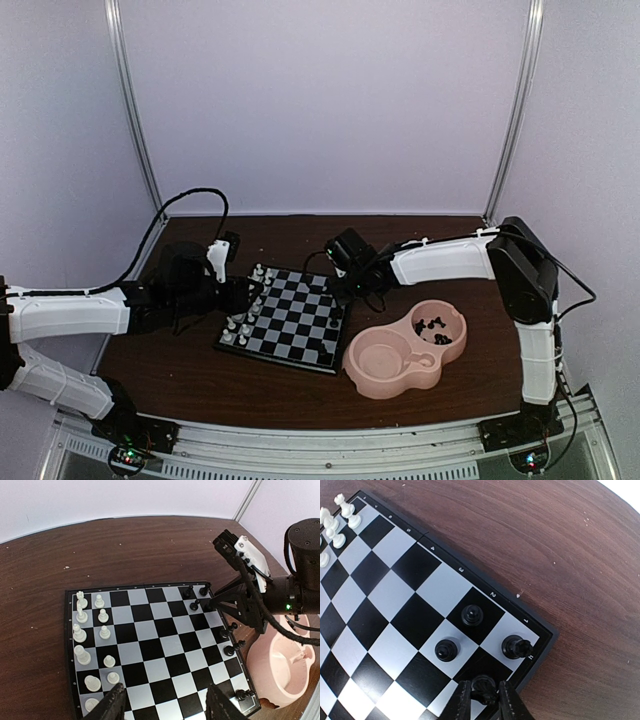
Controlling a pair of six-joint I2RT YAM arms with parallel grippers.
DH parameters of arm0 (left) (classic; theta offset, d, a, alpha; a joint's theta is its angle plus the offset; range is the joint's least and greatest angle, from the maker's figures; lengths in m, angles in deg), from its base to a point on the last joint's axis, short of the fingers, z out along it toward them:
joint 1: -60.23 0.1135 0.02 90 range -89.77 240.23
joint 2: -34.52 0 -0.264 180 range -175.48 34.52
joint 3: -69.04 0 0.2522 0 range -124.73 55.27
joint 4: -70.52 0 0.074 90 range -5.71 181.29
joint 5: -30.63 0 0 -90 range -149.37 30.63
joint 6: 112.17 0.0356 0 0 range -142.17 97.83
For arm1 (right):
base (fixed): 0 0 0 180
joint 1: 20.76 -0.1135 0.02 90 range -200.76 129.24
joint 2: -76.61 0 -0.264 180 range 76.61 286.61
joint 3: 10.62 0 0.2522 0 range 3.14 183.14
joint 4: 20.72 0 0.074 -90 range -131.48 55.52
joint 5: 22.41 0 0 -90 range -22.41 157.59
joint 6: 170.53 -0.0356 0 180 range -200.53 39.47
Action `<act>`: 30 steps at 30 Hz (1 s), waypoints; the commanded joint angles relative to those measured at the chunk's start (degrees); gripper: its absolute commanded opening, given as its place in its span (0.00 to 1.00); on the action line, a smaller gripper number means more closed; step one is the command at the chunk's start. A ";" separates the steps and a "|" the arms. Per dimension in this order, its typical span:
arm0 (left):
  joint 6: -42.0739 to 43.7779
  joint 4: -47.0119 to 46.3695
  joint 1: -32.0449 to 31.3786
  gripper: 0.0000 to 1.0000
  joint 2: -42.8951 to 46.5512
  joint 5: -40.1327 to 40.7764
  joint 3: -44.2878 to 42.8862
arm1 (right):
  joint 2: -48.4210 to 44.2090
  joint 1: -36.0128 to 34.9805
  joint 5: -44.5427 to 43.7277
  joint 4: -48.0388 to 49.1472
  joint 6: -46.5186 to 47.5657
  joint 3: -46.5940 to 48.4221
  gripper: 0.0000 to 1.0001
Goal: Set up the chess pieces on the board
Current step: Place the knight at b8.
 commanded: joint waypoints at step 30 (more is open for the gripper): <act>0.33 -2.12 0.03 0.55 1.31 -0.39 -0.95 | -14.60 -5.05 -4.01 1.55 4.31 -6.73 0.36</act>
